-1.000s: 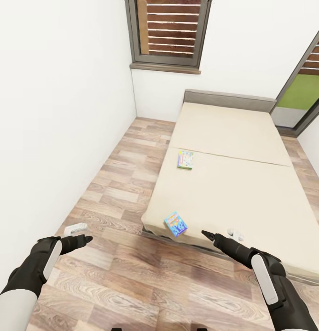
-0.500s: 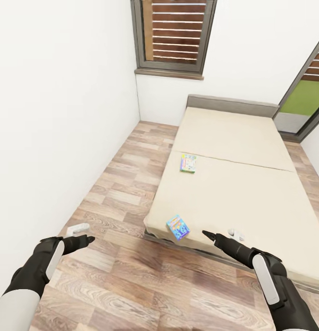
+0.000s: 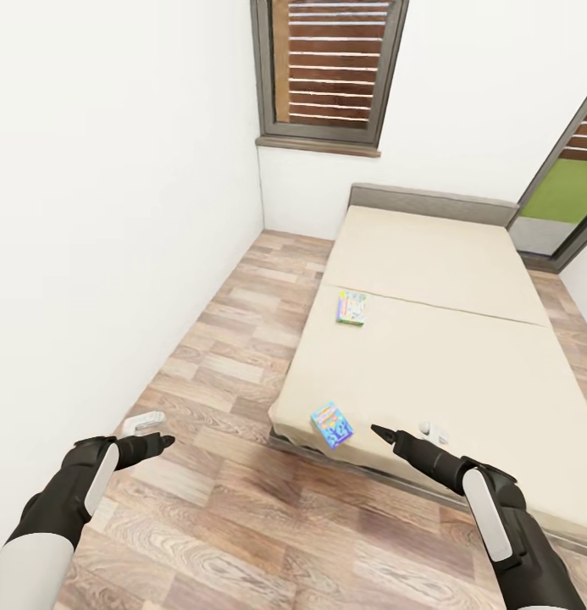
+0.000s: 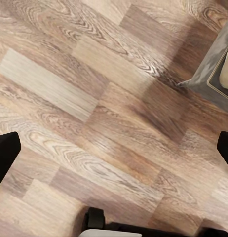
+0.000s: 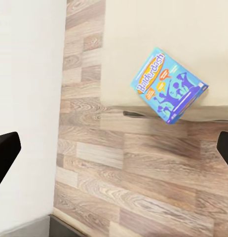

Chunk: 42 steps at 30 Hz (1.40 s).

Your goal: Put all the toys in the child's room - the three board games (two on the bed and one on the table), the two jigsaw puzzles on the table, and the tennis ball on the table - inside the toy box on the table in the child's room.

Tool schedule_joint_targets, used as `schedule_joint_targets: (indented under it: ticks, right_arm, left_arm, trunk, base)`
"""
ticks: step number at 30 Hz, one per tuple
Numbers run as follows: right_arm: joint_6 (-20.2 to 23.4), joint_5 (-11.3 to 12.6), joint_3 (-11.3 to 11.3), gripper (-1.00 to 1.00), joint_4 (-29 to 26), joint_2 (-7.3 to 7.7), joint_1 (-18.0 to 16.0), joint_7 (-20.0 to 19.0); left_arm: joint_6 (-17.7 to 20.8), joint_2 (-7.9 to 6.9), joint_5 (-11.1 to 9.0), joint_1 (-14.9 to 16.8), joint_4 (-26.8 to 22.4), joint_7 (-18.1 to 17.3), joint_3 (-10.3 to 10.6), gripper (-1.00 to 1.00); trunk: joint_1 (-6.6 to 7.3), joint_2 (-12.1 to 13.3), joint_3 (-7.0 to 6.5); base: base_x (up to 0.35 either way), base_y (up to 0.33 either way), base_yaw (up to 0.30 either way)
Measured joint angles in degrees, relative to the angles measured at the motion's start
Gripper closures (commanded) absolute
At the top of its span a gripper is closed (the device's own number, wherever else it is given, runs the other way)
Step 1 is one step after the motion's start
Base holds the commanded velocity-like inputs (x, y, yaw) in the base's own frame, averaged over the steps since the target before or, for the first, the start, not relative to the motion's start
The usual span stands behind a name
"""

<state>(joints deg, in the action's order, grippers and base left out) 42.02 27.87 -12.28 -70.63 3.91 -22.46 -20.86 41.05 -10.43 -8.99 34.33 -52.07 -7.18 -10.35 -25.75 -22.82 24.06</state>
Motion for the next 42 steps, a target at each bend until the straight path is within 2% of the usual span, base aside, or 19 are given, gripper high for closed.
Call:
schedule_joint_targets:
  ticks: [33,42]
  right_arm:
    - [0.0,0.1,-0.1,-1.00,0.0,0.04,0.0,0.0]
    - [0.0,0.5,-0.2,-1.00,0.0,0.18,0.0,0.0]
  left_arm:
    - [0.0,0.04,0.0,0.0,-0.1,0.0,0.0,-1.00]
    - [0.0,0.03,0.0,0.0,-0.1,0.0,0.0,-1.00]
  trunk:
    - [0.00,0.0,-3.16]
    - [0.01,0.0,-4.02]
  base:
    - [0.000,0.000,0.069]
    - [0.031,-0.020,-0.006]
